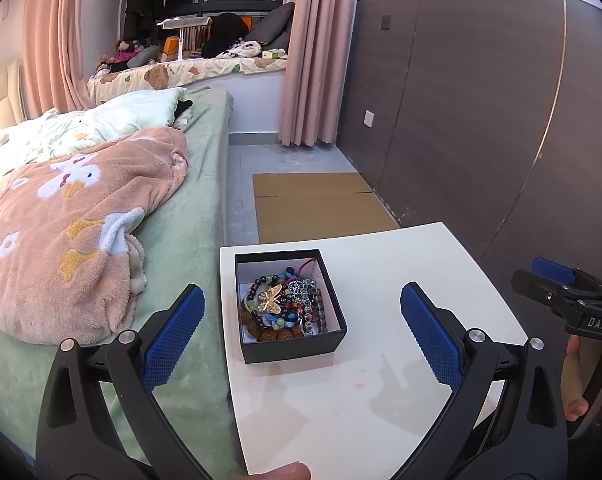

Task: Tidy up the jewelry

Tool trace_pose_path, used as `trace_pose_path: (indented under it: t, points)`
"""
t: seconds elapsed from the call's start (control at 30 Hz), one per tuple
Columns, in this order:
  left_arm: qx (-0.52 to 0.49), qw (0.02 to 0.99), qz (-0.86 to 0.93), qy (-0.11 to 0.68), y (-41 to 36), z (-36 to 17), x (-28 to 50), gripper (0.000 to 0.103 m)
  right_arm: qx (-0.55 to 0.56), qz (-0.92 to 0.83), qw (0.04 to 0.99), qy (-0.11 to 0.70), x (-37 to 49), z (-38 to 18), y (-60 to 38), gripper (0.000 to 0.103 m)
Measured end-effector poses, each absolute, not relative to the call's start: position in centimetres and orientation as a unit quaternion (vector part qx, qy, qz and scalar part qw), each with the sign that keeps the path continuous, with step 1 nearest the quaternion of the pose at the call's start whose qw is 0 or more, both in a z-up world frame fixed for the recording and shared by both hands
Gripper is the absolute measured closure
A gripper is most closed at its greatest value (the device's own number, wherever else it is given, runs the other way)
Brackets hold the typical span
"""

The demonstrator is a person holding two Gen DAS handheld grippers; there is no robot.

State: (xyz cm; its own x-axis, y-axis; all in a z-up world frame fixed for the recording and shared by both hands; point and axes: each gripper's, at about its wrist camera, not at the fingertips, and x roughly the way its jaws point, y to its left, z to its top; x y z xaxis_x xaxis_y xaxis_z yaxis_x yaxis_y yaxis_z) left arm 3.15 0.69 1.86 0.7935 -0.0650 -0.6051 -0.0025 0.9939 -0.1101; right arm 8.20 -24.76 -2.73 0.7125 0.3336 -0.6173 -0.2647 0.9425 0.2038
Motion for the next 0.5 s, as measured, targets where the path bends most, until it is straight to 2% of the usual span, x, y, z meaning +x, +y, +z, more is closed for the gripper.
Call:
trace_pose_path:
  t: [0.5]
  points:
    - [-0.053,0.945,-0.008,0.322,1.0,1.79,3.39,0.005,0.046,0.16,0.924,0.344,8.27,-2.73,-24.64,0.008]
